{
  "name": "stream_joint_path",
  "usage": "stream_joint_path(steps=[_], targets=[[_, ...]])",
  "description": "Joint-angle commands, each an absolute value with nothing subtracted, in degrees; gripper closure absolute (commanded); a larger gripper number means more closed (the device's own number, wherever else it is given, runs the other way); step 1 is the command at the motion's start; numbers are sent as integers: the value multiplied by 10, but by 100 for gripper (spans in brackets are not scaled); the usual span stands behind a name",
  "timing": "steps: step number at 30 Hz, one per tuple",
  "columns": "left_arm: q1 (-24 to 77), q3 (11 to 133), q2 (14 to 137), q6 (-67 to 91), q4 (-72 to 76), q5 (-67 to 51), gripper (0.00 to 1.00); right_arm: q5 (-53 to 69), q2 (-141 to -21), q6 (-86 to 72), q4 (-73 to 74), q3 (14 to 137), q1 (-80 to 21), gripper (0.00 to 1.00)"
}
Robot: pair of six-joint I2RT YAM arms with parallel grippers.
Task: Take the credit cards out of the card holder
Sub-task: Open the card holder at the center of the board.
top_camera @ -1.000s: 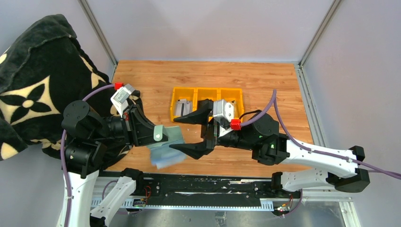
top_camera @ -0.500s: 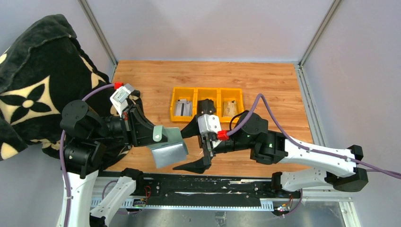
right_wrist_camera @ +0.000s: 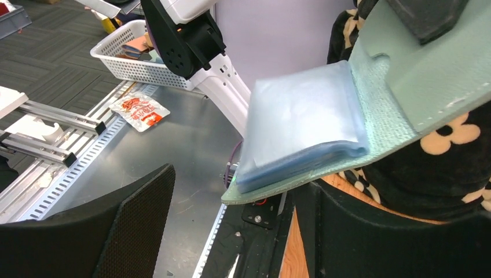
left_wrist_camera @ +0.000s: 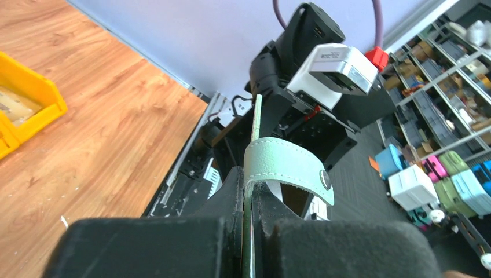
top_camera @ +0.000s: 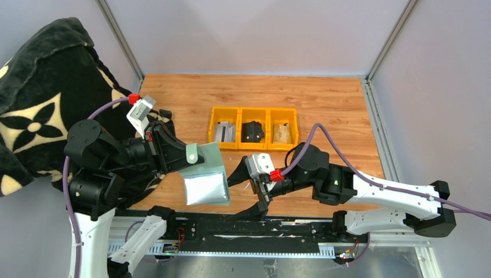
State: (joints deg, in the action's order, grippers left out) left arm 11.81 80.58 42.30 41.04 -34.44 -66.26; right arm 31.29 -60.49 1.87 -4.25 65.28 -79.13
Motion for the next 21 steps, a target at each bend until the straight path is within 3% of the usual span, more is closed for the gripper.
stream_joint_path(steps=[1,5,16,21], targets=[[118,825,438,383,-383,-617,100,294,-600,3,-65,647,-798,25],[118,825,436,386,-383,-624,100,271,-595,4,-84,643,-798,30],[118,828,435,403,-371,-646,100,151,-599,5,-82,656,-798,66],[118,822,436,411,-368,-654,100,76,-607,10,-103,664,-798,59]])
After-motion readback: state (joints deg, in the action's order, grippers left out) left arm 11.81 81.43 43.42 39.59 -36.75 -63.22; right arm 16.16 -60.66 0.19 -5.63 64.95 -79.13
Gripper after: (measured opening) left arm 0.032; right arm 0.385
